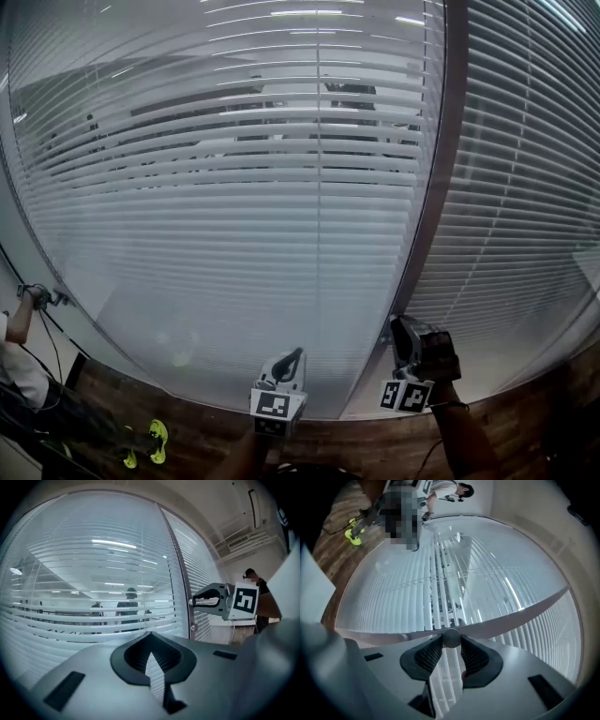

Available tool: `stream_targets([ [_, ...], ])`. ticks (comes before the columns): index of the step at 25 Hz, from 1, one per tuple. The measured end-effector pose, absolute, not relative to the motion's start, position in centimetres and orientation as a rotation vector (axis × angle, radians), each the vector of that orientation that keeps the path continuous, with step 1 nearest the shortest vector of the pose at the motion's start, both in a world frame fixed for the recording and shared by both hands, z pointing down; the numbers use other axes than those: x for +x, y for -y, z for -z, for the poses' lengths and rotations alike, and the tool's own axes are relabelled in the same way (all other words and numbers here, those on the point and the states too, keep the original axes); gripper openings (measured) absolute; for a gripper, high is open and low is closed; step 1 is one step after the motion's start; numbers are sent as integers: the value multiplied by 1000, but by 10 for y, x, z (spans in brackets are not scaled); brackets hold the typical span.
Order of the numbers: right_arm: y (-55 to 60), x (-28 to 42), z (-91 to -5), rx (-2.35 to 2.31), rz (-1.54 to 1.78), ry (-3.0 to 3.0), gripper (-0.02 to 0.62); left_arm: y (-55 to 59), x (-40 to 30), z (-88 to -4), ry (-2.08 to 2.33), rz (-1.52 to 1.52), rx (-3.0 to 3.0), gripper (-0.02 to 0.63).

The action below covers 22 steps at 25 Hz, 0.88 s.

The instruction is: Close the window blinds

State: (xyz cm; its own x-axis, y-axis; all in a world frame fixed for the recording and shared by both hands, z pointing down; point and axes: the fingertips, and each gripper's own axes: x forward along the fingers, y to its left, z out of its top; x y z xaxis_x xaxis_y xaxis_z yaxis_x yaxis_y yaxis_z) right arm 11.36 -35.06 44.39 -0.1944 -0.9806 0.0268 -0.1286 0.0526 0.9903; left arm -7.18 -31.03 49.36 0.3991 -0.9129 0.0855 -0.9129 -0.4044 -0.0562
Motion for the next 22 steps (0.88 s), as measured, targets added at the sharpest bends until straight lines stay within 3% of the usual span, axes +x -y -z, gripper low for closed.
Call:
stream_targets([
  [11,366,124,-444,1228,1274,1492,127,325,-58,-485,-1725,100,-2668,0],
  [16,351,129,-441,1504,1038,1836,129,325,-54,-487,-1720,105,-2676,0],
  [22,354,135,-443,1782,446,2333,130,324,-48,-489,-1717,108,-2705,0],
])
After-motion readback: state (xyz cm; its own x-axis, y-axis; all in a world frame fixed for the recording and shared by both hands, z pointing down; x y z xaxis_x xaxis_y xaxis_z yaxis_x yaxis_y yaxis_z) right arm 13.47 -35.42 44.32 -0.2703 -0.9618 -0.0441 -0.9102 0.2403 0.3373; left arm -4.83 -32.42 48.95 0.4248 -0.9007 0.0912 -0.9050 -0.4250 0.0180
